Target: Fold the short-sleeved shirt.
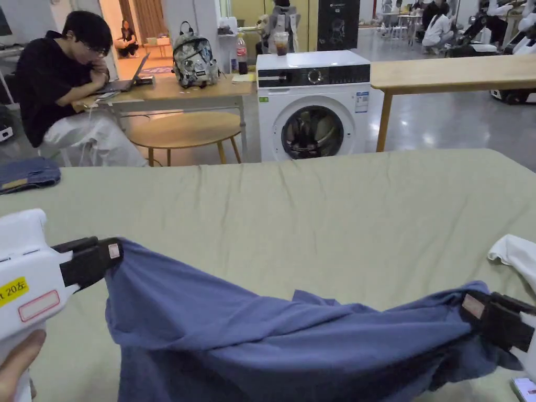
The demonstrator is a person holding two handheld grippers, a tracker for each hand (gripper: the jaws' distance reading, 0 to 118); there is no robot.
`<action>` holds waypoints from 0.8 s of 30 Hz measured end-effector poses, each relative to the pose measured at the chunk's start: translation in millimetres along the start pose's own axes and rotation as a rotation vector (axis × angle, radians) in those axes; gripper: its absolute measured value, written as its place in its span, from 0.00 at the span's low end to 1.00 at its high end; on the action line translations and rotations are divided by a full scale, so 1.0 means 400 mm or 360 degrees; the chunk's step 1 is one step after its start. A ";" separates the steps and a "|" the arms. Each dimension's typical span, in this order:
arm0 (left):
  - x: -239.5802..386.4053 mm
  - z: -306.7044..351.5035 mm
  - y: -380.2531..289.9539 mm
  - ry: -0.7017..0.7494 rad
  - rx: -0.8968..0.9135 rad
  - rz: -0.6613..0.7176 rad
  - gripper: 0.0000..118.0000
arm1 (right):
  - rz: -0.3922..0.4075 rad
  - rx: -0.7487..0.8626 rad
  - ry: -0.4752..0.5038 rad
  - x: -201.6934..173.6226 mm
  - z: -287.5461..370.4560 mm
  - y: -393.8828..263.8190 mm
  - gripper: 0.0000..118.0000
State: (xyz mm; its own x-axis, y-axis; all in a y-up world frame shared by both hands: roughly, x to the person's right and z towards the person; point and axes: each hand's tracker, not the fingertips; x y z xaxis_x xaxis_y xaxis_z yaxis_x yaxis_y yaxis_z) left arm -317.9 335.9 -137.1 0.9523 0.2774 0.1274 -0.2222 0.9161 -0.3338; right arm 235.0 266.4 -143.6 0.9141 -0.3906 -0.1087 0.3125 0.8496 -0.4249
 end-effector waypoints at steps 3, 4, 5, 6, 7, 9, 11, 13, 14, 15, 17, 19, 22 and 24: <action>-0.031 0.043 0.105 0.0033 0.0189 -0.0038 0.00 | 0.0079 0.0147 0.0031 -0.066 0.003 0.125 0.03; -0.035 0.053 0.135 0.0040 0.0218 -0.0048 0.00 | 0.0113 0.0186 0.0057 -0.085 0.001 0.166 0.03; -0.038 0.062 0.159 0.0055 0.0266 -0.0049 0.00 | 0.0138 0.0224 0.0087 -0.107 0.002 0.200 0.03; -0.042 0.066 0.187 0.0043 0.0294 -0.0044 0.00 | 0.0159 0.0258 0.0096 -0.127 -0.001 0.242 0.03; -0.045 0.073 0.211 0.0059 0.0372 -0.0046 0.00 | 0.0181 0.0294 0.0095 -0.147 -0.003 0.280 0.03; -0.053 0.072 0.262 0.0064 0.0394 -0.0043 0.00 | 0.0234 0.0358 0.0111 -0.171 -0.021 0.350 0.03; -0.048 0.063 0.304 0.0046 0.0424 -0.0026 0.00 | 0.0270 0.0375 0.0092 -0.206 -0.043 0.417 0.03; -0.050 0.039 0.355 0.0090 0.0443 -0.0053 0.00 | 0.0318 0.0406 0.0078 -0.241 -0.074 0.482 0.03; -0.047 0.022 0.377 0.0114 0.0447 -0.0078 0.00 | 0.0334 0.0407 0.0074 -0.257 -0.087 0.508 0.03; -0.048 0.003 0.396 0.0127 0.0462 -0.0080 0.00 | 0.0350 0.0419 0.0071 -0.274 -0.104 0.534 0.03; -0.054 -0.041 0.433 0.0140 0.0456 -0.0088 0.00 | 0.0377 0.0427 0.0052 -0.305 -0.142 0.582 0.03; -0.077 -0.094 0.471 0.0183 0.0456 -0.0125 0.00 | 0.0413 0.0432 0.0019 -0.333 -0.186 0.626 0.03; -0.098 -0.162 0.509 0.0195 0.0445 -0.0105 0.00 | 0.0434 0.0426 -0.0012 -0.353 -0.257 0.668 0.03; -0.113 -0.203 0.524 0.0205 0.0442 -0.0079 0.00 | 0.0443 0.0418 -0.0021 -0.363 -0.300 0.689 0.03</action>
State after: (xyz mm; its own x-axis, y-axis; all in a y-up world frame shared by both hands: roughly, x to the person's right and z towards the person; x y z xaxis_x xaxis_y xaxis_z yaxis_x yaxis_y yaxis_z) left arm -390.4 492.0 -288.5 0.9782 0.2075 0.0118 -0.2064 0.9766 -0.0598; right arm 157.5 514.7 -352.8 0.9760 -0.1288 -0.1754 0.1057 0.9851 -0.1356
